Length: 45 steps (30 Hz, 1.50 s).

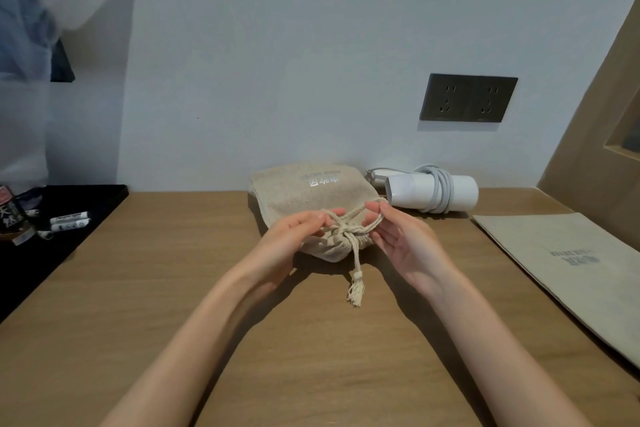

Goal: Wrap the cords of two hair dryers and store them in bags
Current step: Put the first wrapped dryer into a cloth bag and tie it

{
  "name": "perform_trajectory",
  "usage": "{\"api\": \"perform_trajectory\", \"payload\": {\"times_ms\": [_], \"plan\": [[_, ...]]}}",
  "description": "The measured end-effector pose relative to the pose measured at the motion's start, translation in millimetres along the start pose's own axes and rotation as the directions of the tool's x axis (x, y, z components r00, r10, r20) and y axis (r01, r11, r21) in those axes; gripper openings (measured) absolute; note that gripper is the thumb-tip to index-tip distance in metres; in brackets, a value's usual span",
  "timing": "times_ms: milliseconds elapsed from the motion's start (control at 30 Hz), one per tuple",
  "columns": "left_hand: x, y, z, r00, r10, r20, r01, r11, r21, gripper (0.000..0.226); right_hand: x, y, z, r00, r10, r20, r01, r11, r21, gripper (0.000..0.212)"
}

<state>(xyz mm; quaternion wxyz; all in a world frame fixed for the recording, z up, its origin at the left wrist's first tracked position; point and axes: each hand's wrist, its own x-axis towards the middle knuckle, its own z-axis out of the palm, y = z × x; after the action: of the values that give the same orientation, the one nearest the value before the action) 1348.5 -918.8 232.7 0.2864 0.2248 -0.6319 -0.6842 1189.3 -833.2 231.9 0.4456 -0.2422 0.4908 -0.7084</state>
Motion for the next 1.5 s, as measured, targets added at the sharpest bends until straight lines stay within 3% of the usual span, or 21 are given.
{"api": "perform_trajectory", "payload": {"times_ms": [233,467,667,767,900,967,1000,1033,1067,1133,1233,1333,1500], "plan": [[1.5,-11.9,7.4,0.987,0.149,0.065,-0.163,0.904,0.395,0.027,-2.3,10.5,4.7,0.998,0.065,0.013,-0.065,0.997,-0.046,0.018],[6.7,-30.1,1.6,0.992,0.122,0.037,-0.12,0.796,0.593,0.034,-3.3,8.8,0.5,0.964,0.255,-0.08,-0.24,0.958,0.159,0.014],[6.1,-23.9,-4.4,0.986,0.163,0.039,-0.153,0.777,0.611,0.035,-0.3,5.6,-5.5,0.957,0.29,-0.031,-0.276,0.936,0.219,0.014],[3.2,-22.7,-9.9,0.99,0.129,0.049,-0.138,0.89,0.435,0.033,3.0,3.1,-10.2,0.96,0.279,0.005,-0.269,0.922,0.279,0.017],[3.6,-15.8,-7.9,0.973,0.204,-0.108,-0.144,0.901,0.409,0.032,4.8,0.7,-8.6,0.99,0.134,0.038,-0.138,0.923,0.359,0.02],[5.2,-15.2,-7.6,0.957,0.255,-0.142,-0.167,0.878,0.448,0.03,3.9,1.6,-8.5,0.997,0.029,0.078,-0.044,0.979,0.198,0.021],[5.5,-16.1,-8.2,0.954,0.272,-0.129,-0.171,0.842,0.512,0.028,2.5,4.1,-8.1,0.994,-0.031,0.102,0.031,1.0,0.001,0.021],[4.0,-16.0,-7.4,0.954,0.282,-0.1,-0.172,0.79,0.589,0.026,1.6,8.8,-7.0,0.986,-0.097,0.133,0.129,0.957,-0.26,0.02],[4.0,-19.0,-7.3,0.958,0.279,-0.064,-0.171,0.736,0.655,0.025,1.2,14.2,-5.7,0.972,-0.158,0.176,0.227,0.833,-0.505,0.021],[2.8,-21.8,-3.3,0.961,0.275,-0.03,-0.178,0.696,0.696,0.023,2.2,24.4,-3.4,0.934,-0.197,0.299,0.357,0.565,-0.744,0.023],[2.2,-21.1,-1.0,0.951,0.306,-0.047,-0.192,0.7,0.688,0.023,2.1,28.0,-2.7,0.898,-0.212,0.385,0.439,0.387,-0.811,0.026],[4.6,-22.5,-5.0,0.945,0.322,-0.055,-0.205,0.715,0.669,0.022,-4.1,26.9,1.3,0.863,-0.233,0.448,0.501,0.282,-0.819,0.029],[6.2,-24.2,-9.9,0.934,0.346,-0.091,-0.232,0.779,0.582,0.036,-8.1,32.2,7.2,0.832,-0.19,0.522,0.555,0.261,-0.79,0.024]]}}
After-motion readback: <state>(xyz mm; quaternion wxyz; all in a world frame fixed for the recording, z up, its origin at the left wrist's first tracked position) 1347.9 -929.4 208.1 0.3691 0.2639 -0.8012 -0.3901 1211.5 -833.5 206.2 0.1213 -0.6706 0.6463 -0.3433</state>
